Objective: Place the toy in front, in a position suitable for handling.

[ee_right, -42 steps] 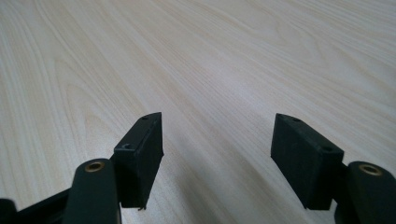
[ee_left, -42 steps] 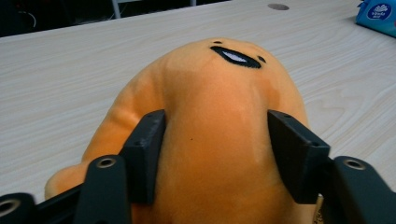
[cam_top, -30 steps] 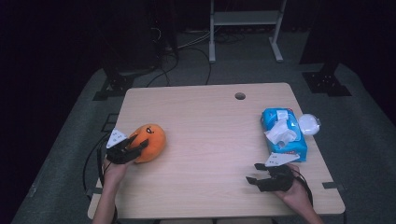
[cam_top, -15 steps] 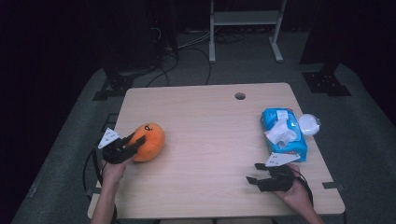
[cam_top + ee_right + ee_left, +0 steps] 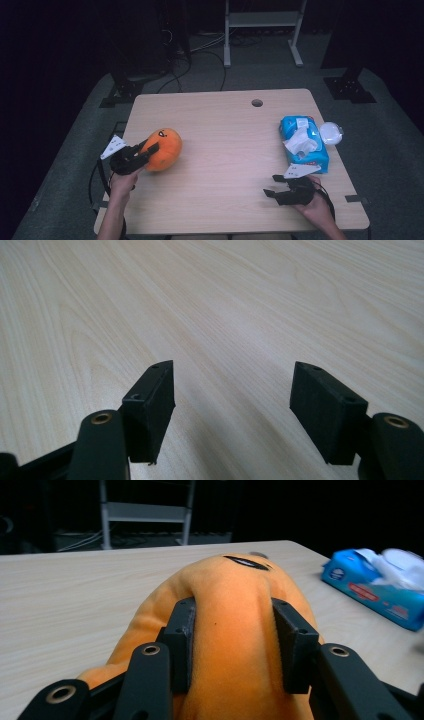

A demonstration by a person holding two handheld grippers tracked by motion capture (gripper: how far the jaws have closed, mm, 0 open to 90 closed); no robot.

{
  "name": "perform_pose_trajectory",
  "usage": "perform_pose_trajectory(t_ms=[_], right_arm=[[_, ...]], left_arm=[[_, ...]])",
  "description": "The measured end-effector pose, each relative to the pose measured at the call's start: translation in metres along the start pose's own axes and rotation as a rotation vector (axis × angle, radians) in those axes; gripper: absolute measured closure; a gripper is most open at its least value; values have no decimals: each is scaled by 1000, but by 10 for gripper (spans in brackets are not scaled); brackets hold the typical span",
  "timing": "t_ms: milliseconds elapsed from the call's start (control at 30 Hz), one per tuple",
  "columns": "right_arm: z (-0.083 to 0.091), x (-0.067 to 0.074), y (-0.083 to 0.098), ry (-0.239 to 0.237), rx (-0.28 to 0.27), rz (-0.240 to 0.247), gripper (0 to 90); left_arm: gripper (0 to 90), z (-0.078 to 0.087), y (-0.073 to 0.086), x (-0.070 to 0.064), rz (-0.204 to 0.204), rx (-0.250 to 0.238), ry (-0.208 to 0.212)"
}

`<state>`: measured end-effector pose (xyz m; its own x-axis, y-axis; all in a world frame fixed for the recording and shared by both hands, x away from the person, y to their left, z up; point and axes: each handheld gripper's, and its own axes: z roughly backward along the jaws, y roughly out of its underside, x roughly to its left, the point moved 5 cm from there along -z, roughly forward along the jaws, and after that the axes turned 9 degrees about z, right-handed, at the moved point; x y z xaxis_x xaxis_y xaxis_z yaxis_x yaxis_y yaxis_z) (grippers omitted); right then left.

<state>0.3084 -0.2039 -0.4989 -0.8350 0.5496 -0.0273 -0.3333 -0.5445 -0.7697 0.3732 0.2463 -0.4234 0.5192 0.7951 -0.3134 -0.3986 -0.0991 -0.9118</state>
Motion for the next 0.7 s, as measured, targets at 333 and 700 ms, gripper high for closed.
perform_pose_trajectory(t_ms=[333, 700], right_arm=[[0, -1, 0, 2, -1, -2, 331], [1, -1, 0, 6, -2, -1, 331]], left_arm=[[596, -17, 1, -44, -16, 25, 145], [595, -39, 11, -101, -74, 79, 281]])
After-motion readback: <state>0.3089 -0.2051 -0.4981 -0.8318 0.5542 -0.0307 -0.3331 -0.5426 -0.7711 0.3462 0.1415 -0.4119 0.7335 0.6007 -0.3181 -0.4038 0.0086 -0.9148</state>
